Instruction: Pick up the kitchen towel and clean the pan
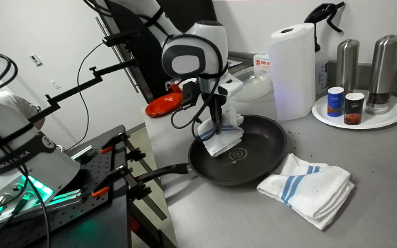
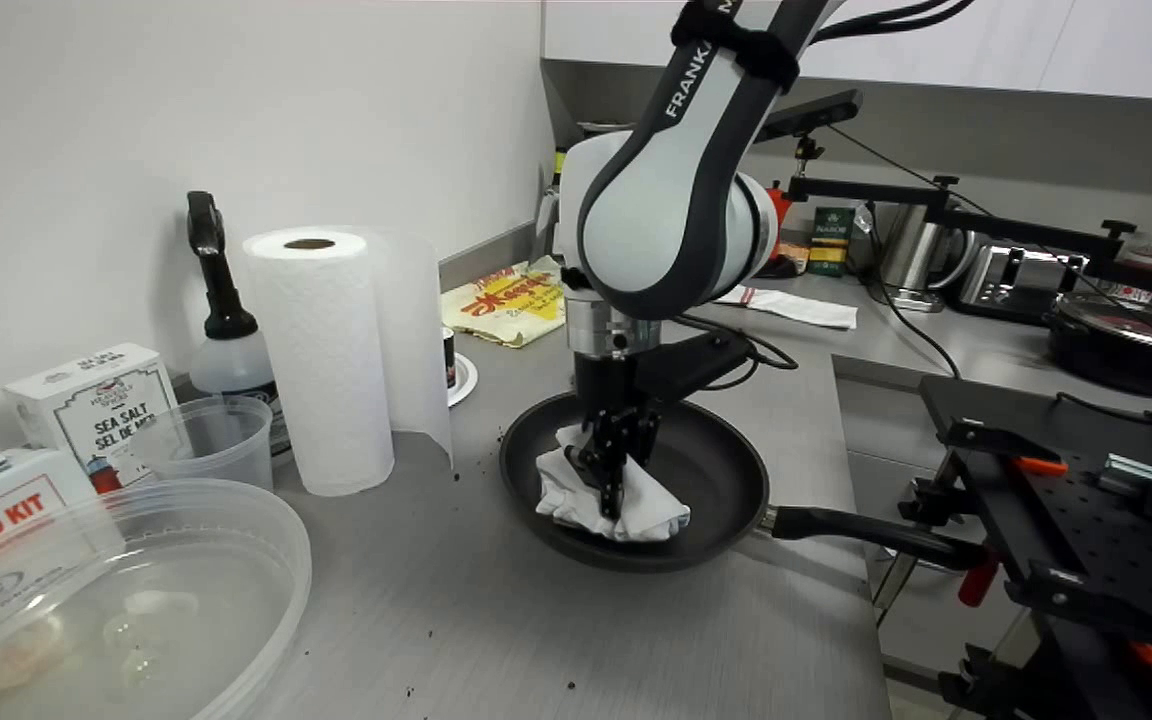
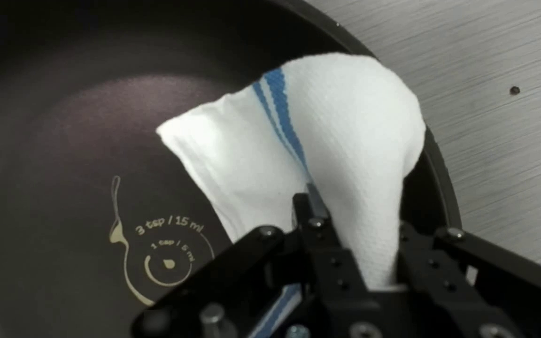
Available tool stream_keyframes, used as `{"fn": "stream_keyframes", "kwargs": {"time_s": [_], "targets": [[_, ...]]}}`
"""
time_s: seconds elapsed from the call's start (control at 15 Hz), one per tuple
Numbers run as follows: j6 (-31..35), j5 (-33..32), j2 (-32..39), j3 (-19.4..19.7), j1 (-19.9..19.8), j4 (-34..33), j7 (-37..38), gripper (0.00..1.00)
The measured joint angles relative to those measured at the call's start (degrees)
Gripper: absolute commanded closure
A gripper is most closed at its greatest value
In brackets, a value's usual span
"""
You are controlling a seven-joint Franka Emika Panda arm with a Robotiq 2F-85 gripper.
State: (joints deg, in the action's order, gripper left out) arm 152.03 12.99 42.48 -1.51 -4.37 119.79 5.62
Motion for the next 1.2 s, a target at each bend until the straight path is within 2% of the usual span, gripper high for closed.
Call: {"fn": "stream_keyframes", "kwargs": {"time_s": [1.2], "targets": [[2.1,0.0,3.2,0.9,-0.1,-0.8,0.3,0.96]]}}
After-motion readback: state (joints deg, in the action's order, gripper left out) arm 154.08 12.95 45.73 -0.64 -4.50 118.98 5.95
